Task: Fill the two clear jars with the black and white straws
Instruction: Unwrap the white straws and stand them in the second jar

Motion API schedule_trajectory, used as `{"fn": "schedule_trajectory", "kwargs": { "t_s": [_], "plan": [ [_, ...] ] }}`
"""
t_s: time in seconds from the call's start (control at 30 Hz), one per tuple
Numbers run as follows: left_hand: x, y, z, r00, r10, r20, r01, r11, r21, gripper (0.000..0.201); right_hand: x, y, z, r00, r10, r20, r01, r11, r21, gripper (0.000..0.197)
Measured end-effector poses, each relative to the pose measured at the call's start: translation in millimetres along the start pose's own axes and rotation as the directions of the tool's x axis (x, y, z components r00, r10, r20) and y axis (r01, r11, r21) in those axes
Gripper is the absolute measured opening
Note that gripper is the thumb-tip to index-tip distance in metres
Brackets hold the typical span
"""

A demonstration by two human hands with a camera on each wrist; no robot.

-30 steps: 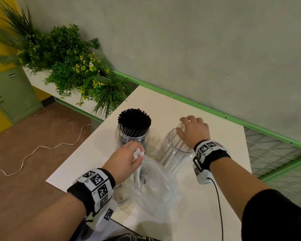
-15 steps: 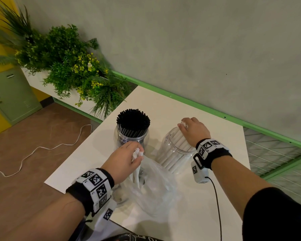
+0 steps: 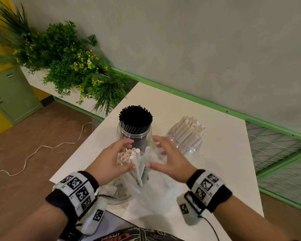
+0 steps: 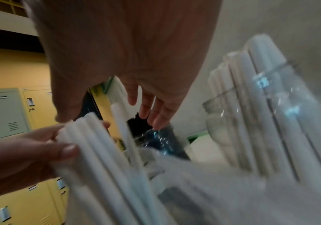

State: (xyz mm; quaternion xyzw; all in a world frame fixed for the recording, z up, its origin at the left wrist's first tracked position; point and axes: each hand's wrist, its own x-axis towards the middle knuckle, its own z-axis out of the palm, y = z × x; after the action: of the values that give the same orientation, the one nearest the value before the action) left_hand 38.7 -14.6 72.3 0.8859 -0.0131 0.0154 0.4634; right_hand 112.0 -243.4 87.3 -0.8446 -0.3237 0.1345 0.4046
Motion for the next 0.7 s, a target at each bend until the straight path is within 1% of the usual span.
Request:
{"fn": "schedule_trajectory", "kwargs": {
  "t_s": [0.07,0.13,0.17,0.23,0.33,0.43,0.53,0.63,0.7],
  "plan": [
    [-3,1,1,1.0,-0.003,-0.006,0.003,1.0,-0.018,0.061,-1,1,21,0.995,0.062,0.076,-0.067,0.996,0.057,0.092],
    [-4,3,3,0.999,-0.01,-0.032,0.008,0.999,-0.051,0.052,1,2,34,0.992,0.1,0.083,-0.106,0.991,0.081,0.094],
    [-5,4,5,0.999,-0.019,-0.048,0.015,0.998,-0.065,0.049,3,2,39,0.992,0.102,0.071,-0.108,0.99,0.088,0.091],
    [-6,5,9,0.996,-0.034,-0.081,0.028,0.996,-0.08,0.043,8,0,45,0.997,0.073,0.028,-0.075,0.993,0.087,0.075],
    [-7,6,15,0.996,-0.025,-0.087,0.017,0.995,-0.1,0.031,15,-3,51,0.999,0.028,-0.034,-0.027,0.999,0.041,0.046],
    [-6,10,21,0.996,0.002,-0.088,-0.011,0.995,-0.103,0.025,19,-3,54,0.995,0.038,-0.088,-0.03,0.995,0.095,0.025],
    [-3,11,24,0.995,0.018,-0.103,-0.024,0.998,-0.06,0.018,18,-4,53,0.99,0.065,-0.122,-0.047,0.989,0.14,0.016],
    [-1,13,25,0.992,0.027,-0.12,-0.03,0.999,-0.024,0.013,15,-1,51,0.991,0.09,-0.099,-0.067,0.974,0.215,0.019],
    [-1,14,26,0.99,0.037,-0.137,-0.04,0.999,-0.018,0.012,12,1,49,0.988,0.119,-0.099,-0.091,0.964,0.251,0.018]
  ]
}}
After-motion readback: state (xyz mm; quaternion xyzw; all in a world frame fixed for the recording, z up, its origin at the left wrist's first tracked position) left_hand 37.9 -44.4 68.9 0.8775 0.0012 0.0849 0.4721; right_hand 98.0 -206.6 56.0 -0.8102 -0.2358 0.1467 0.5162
